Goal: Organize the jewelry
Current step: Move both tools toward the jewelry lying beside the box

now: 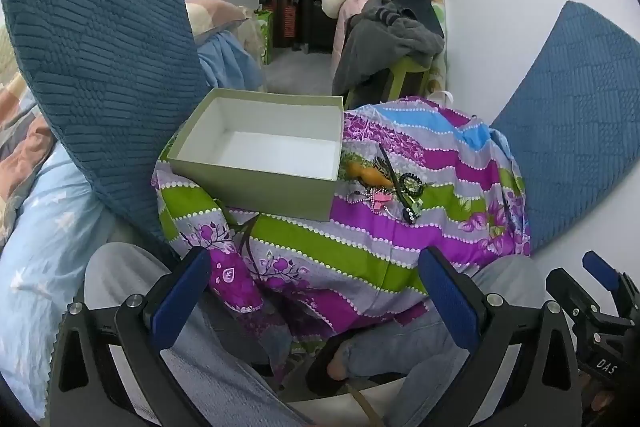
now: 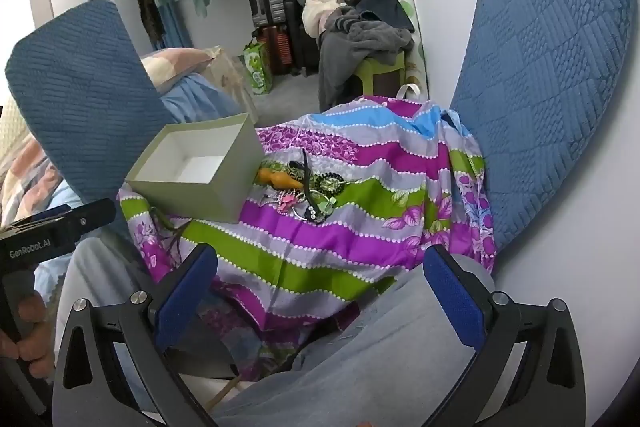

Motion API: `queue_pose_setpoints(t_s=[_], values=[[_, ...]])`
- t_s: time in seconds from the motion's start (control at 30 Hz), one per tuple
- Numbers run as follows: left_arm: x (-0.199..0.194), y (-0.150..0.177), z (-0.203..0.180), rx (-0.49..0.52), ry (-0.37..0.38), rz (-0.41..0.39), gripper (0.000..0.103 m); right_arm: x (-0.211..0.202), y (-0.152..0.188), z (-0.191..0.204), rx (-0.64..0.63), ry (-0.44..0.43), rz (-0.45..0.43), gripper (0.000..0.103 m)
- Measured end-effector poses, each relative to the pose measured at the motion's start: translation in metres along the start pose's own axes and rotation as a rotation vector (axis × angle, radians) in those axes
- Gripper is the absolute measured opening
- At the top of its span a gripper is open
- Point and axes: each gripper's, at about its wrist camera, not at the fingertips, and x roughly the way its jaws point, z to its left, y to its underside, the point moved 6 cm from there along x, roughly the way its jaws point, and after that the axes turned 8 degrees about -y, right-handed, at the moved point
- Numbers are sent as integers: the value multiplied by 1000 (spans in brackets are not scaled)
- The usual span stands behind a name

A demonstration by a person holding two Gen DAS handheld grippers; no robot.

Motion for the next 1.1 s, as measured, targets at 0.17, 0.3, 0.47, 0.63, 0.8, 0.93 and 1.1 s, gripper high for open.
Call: queue_pose_setpoints(t_s=[0.17, 0.3, 0.47, 0.63, 0.8, 0.93, 1.1], values=[[9, 2, -7, 11, -4, 3, 103, 5, 2, -4, 30, -17, 23, 103], [16, 5, -15, 19, 15, 20, 103, 8, 5, -6, 79, -51, 34, 103], [25, 7, -28, 43, 52, 30, 103, 13, 8, -10, 70, -48, 31, 103], [36, 10, -38, 57, 82, 48, 102, 16, 7, -12, 61, -62, 14, 102], [49, 7, -47, 69, 132, 58, 102, 27, 0, -21, 57, -92, -20, 97], [56, -2, -54, 78, 154, 49, 101, 36, -10, -33, 92, -118, -88, 93], [73, -9, -69, 88, 222, 83, 85, 59, -21, -40, 95, -147, -84, 74]])
